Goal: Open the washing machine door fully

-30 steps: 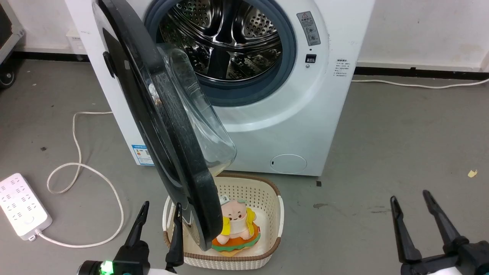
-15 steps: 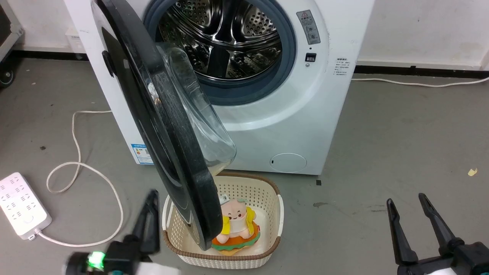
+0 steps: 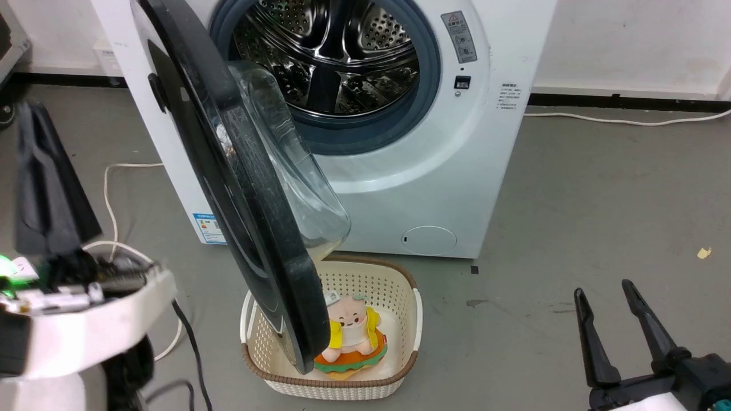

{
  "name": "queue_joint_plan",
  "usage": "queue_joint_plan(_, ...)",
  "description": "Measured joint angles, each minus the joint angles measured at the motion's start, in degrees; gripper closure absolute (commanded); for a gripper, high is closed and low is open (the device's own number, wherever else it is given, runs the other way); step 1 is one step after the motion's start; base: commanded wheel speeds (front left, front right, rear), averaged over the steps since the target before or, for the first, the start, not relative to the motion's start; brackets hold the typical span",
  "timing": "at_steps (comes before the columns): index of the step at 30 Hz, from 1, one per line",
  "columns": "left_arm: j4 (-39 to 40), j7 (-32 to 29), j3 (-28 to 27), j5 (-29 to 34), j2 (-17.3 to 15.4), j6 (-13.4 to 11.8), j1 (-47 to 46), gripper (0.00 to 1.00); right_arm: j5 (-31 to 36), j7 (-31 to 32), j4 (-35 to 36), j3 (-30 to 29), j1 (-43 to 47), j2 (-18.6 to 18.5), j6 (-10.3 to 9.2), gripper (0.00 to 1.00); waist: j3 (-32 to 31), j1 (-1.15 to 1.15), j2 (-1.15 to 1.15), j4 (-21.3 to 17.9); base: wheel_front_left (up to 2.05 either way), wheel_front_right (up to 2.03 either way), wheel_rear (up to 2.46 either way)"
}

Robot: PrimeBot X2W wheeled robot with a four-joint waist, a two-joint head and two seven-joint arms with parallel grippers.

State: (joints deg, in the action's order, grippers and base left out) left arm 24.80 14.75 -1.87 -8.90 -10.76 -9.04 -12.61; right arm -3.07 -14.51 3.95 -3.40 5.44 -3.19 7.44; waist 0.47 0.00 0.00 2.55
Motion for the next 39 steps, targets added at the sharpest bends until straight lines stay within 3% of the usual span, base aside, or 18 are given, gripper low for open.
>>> queue_joint_plan(6, 3.8, -4.4, 3.4, 1.2, -1.2, 1.4, -5.8, 1.00, 0.1, 0.0, -0.4, 0.6, 0.0, 0.0, 0.00, 0.00, 0.0, 0.00, 0.00, -0.6, 0.00, 0.00, 0.00)
queue_joint_plan(12, 3.9, -11.6, 13.9, 3.5, 0.3, 3.8, -6.2, 1.00, 0.1, 0.0, -0.4, 0.0, 0.0, 0.0, 0.00, 0.00, 0.2, 0.00, 0.00, -0.8, 0.00, 0.00, 0.00)
queue_joint_plan(22, -9.0, -17.8, 29.1, 2.7, 4.8, 6.2, 3.1, 1.00, 0.0, -0.2, -1.0, 0.1, -0.1, 0.1, 0.00, 0.00, 0.7, 0.00, 0.00, -0.7, 0.00, 0.00, 0.00)
queue_joint_plan(32, -24.0, -16.1, 28.0, 0.6, 5.4, 3.5, 6.3, 1.00, -0.5, -0.3, -1.4, 0.4, -0.3, 0.1, 0.00, 0.00, 1.0, 0.00, 0.00, -1.2, 0.00, 0.00, 0.00)
queue_joint_plan(39, -27.8, -13.4, 25.0, -0.9, 4.5, 2.1, 6.5, 1.00, -0.6, -0.3, -1.5, 0.6, -0.2, 0.1, 0.00, 0.00, 0.9, 0.00, 0.00, 0.2, 0.00, 0.00, 0.00)
